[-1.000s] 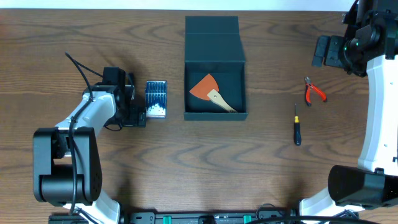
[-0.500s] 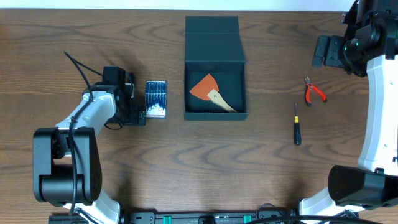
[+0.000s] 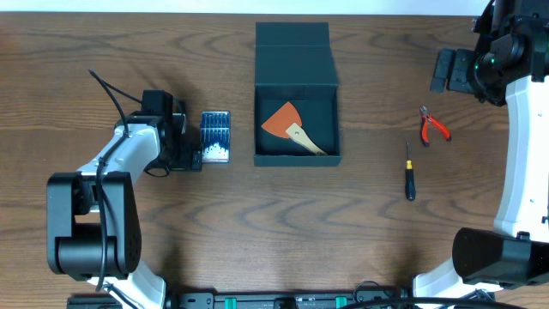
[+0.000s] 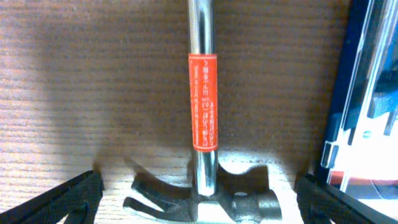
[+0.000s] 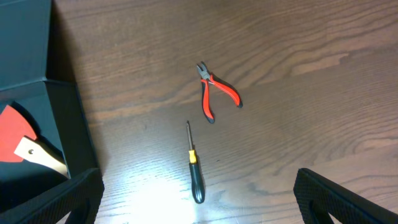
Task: Pack container
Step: 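Lower the left gripper and close it on the hammer's neck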
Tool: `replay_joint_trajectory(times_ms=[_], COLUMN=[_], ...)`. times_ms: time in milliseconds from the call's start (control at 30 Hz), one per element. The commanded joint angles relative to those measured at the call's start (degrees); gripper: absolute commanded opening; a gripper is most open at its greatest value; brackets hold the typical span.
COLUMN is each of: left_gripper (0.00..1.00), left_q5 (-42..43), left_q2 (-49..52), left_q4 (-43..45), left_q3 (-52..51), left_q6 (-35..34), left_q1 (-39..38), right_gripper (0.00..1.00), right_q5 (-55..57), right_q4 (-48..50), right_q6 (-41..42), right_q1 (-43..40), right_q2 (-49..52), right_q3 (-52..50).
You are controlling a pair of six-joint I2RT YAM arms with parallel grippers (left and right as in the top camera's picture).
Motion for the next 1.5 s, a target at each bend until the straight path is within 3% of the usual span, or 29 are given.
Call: replay_joint_trajectory(times_ms=[0, 500, 767, 1100, 1267, 1467], left_gripper=[0.98, 1.00, 0.78, 0.78, 0.70, 0.70], left_q5=[0.15, 0.15, 0.15, 0.15, 0.15, 0.15], left_q2=[3.06, 3.06, 3.06, 3.06, 3.06, 3.06], left_q4=[0.13, -0.79, -1.01, -1.77, -2.14, -2.56], left_q3=[-0.26, -0.26, -0.26, -0.26, -0.26, -0.26], left_q6=[-0.66, -0.63, -0.63, -0.63, -0.63, -0.63], left_q1=[0.31, 0.31, 0.31, 0.31, 0.31, 0.31], right_gripper=[0.99, 0.99, 0.99, 0.99, 0.99, 0.99], right_q5=[-0.17, -0.17, -0.17, -0.17, -0.17, -0.17], right_q4=[-0.07, -0.07, -0.07, -0.07, -0.07, -0.07], right_q6=[0.63, 0.63, 0.66, 0.63, 0.63, 0.63], right_q1=[-0.09, -0.09, -0.09, -0.09, -0.09, -0.09], right_q2=[-0.50, -0.50, -0.50, -0.50, -0.50, -0.50], right_q3=[0.48, 0.48, 0.48, 0.48, 0.48, 0.48])
